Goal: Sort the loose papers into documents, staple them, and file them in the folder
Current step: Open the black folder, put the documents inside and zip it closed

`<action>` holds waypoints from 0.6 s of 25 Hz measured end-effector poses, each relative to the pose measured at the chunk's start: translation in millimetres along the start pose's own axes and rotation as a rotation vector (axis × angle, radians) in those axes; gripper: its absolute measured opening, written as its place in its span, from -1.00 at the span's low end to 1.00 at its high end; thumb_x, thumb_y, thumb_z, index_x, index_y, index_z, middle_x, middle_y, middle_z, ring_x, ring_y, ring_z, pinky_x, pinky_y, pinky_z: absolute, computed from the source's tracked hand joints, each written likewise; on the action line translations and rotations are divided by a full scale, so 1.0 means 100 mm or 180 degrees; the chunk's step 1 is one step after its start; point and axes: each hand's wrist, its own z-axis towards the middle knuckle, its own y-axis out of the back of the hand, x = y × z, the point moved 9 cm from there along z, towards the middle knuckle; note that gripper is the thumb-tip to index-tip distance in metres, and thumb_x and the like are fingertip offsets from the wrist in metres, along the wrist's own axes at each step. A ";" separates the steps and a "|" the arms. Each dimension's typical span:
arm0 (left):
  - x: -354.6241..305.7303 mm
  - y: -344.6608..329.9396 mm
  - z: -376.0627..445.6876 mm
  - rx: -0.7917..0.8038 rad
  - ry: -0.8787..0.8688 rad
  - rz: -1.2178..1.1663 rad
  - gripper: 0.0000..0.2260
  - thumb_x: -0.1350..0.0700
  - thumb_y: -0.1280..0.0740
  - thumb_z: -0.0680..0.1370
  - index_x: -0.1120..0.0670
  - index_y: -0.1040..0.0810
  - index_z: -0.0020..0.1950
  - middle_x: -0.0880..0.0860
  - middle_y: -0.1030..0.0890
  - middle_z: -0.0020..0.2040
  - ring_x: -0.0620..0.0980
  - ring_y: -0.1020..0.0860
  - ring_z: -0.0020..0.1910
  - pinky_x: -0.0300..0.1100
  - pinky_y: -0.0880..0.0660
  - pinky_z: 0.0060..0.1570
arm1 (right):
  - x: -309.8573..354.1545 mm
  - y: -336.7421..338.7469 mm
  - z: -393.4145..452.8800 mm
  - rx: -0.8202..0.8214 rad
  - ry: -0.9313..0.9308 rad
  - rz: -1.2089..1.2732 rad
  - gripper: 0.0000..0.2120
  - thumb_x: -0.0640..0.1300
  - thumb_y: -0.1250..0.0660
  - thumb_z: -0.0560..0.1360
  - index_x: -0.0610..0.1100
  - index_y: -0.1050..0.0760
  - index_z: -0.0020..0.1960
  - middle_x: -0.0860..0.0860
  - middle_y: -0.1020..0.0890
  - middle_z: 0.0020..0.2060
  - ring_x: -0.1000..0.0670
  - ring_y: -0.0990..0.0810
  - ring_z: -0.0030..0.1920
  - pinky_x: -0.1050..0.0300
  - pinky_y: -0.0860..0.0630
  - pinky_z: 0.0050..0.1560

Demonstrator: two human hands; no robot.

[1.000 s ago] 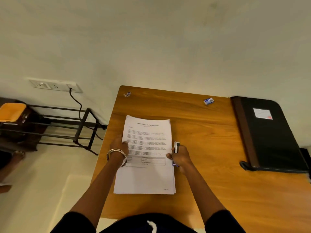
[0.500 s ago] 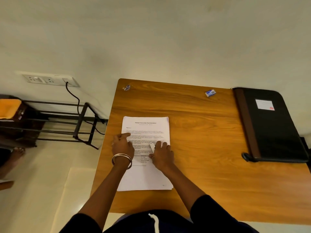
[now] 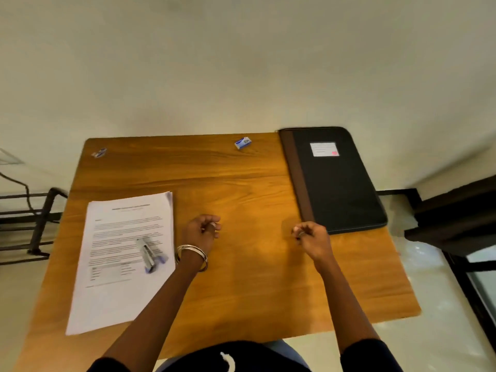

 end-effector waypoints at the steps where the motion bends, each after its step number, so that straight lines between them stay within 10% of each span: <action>1: -0.03 -0.32 -0.06 0.0131 0.0111 -0.0053 -0.82 0.39 -0.18 0.56 0.23 -0.55 -0.06 0.12 -0.58 -0.27 0.04 -0.53 -0.31 -0.37 -0.44 -0.47 | -0.18 0.41 0.11 -0.0299 -0.0160 0.0113 -0.82 -0.29 -0.31 0.52 -0.05 -0.57 -0.16 -0.08 -0.65 -0.16 -0.09 -0.62 -0.09 -0.13 -0.59 0.02; 4: -0.01 -1.23 -0.13 0.0375 0.0502 -0.0054 -0.81 0.38 -0.21 0.55 0.20 -0.56 -0.13 0.13 -0.57 -0.25 0.03 -0.52 -0.32 -0.32 -0.45 -0.45 | -0.50 1.54 0.41 -0.1221 -0.0408 0.0093 -0.88 -0.24 -0.32 0.53 -0.18 -0.57 0.05 -0.13 -0.64 -0.02 -0.10 -0.60 0.03 -0.05 -0.55 0.13; 7: -0.03 -1.95 0.01 0.0460 0.0671 0.0444 -0.82 0.34 -0.28 0.52 0.10 -0.59 -0.03 0.08 -0.60 -0.06 0.10 -0.56 -0.02 -0.10 -0.51 0.02 | -0.49 2.17 0.72 -0.1677 -0.0457 -0.0170 -0.72 -0.20 -0.34 0.53 -0.23 -0.48 0.22 -0.18 -0.56 0.14 -0.17 -0.56 0.14 0.01 -0.53 0.10; 10: -0.13 -2.68 -0.02 0.1048 0.0941 0.0909 -0.56 0.28 -0.20 0.57 0.11 -0.25 0.44 0.09 -0.43 0.31 0.11 -0.42 0.29 -0.09 -0.36 0.30 | -0.50 2.27 1.19 -0.1144 -0.0543 -0.0755 -0.53 -0.13 -0.40 0.50 -0.24 -0.36 0.33 -0.20 -0.48 0.27 -0.23 -0.48 0.25 -0.07 -0.50 0.20; 15: -0.21 -2.94 0.09 0.0880 0.1219 0.0902 -0.32 0.11 -0.28 0.55 0.02 0.07 0.53 0.07 -0.33 0.41 0.16 -0.33 0.38 0.00 -0.29 0.36 | -0.45 2.08 1.46 -0.0549 -0.0674 -0.1318 -0.38 0.11 -0.36 0.49 -0.18 -0.26 0.40 -0.19 -0.42 0.31 -0.24 -0.39 0.31 -0.17 -0.37 0.28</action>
